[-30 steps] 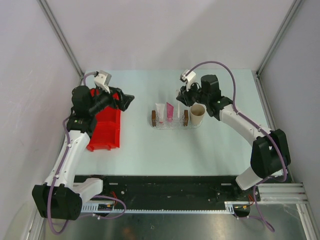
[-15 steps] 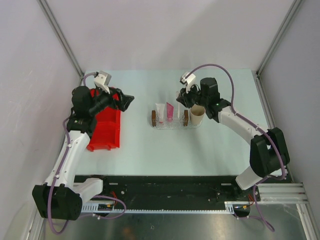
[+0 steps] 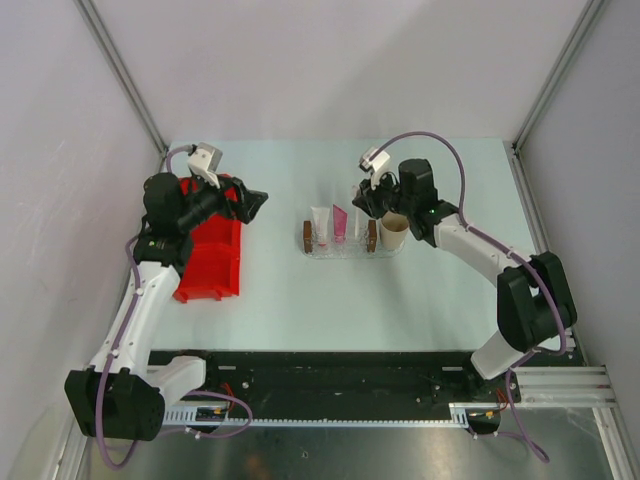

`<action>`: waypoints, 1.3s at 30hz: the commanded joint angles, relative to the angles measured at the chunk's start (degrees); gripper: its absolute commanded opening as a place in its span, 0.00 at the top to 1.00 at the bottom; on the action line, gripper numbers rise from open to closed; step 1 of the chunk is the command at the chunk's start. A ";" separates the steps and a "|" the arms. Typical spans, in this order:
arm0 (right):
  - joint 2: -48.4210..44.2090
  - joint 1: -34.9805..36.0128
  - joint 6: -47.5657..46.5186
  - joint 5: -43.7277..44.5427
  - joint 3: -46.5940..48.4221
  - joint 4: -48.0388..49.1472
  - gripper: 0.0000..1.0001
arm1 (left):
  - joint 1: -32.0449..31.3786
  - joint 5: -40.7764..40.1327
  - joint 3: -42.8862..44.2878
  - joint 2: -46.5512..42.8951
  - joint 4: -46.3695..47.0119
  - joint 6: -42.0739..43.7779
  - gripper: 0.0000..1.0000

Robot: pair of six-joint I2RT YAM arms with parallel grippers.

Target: Prepare toiletry sets of a toothbrush and toothpaste on the tray

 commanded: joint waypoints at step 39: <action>1.72 1.03 0.27 0.94 -2.65 6.45 1.00 | 1.09 1.33 -0.93 -1.60 1.42 1.33 0.00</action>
